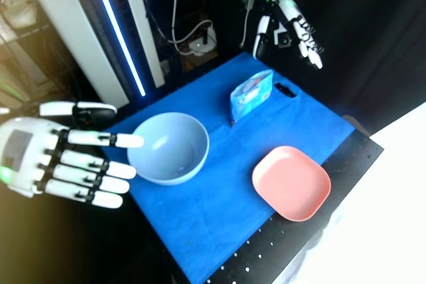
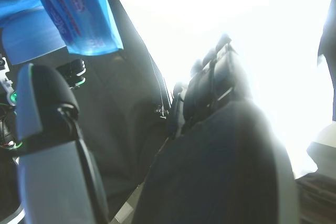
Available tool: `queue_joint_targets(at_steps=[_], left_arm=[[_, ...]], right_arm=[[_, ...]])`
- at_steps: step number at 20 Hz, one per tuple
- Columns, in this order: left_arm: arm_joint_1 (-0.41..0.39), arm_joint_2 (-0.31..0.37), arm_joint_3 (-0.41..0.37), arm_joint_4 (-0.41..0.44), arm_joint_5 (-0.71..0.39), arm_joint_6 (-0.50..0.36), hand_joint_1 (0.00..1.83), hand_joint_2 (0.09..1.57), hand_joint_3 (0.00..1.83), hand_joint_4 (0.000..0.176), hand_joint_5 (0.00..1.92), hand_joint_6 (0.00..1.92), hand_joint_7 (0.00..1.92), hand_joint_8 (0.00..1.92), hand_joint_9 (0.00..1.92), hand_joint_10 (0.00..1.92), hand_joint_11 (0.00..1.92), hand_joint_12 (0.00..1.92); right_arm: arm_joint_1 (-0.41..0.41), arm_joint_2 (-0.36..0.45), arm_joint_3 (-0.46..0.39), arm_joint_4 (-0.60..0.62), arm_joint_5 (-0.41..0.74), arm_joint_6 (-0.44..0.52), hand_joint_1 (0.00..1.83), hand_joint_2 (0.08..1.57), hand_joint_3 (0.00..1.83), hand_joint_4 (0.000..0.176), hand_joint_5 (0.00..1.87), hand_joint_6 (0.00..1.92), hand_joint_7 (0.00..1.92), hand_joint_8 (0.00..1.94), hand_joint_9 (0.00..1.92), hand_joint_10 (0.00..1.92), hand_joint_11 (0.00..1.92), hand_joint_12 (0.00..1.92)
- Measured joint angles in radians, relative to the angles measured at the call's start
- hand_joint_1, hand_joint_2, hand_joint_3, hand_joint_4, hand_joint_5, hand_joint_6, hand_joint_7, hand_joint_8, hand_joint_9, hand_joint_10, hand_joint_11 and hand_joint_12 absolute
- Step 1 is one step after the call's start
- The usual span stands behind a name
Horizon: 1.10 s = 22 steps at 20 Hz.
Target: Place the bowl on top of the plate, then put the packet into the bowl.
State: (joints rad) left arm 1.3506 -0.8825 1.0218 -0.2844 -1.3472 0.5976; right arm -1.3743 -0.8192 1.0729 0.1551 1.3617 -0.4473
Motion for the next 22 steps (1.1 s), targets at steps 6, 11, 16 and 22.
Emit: queue_joint_targets(at_steps=[6,11,16,22], left_arm=[[0.000,0.000,0.000,0.000,0.001,0.000,0.40,0.90,0.00,0.160,0.15,0.00,0.00,0.00,0.00,0.00,0.00,0.00],[0.000,-0.002,0.000,-0.002,0.001,0.000,0.45,0.91,0.00,0.148,0.11,0.00,0.00,0.00,0.00,0.00,0.00,0.00],[0.000,-0.003,0.000,0.001,0.001,0.000,0.48,0.92,0.00,0.138,0.10,0.00,0.00,0.00,0.00,0.00,0.00,0.00],[0.000,-0.003,0.000,0.001,0.005,0.000,0.48,0.94,0.01,0.145,0.11,0.00,0.00,0.00,0.00,0.00,0.00,0.00]], right_arm=[[0.016,-0.001,0.002,-0.010,-0.007,0.000,0.60,0.97,0.00,0.048,0.05,0.00,0.07,0.00,0.08,0.00,0.00,0.33],[0.082,-0.002,0.002,-0.103,0.000,0.000,0.59,0.85,0.00,0.103,0.00,0.00,0.00,0.00,0.00,0.00,0.00,0.00],[0.161,0.005,0.002,-0.227,-0.104,0.000,0.50,0.83,0.00,0.111,0.00,0.00,0.00,0.00,0.00,0.00,0.00,0.00],[0.198,0.005,0.031,-0.328,-0.317,-0.010,0.61,0.83,0.00,0.150,0.04,0.01,0.00,0.00,0.00,0.00,0.00,0.00]])
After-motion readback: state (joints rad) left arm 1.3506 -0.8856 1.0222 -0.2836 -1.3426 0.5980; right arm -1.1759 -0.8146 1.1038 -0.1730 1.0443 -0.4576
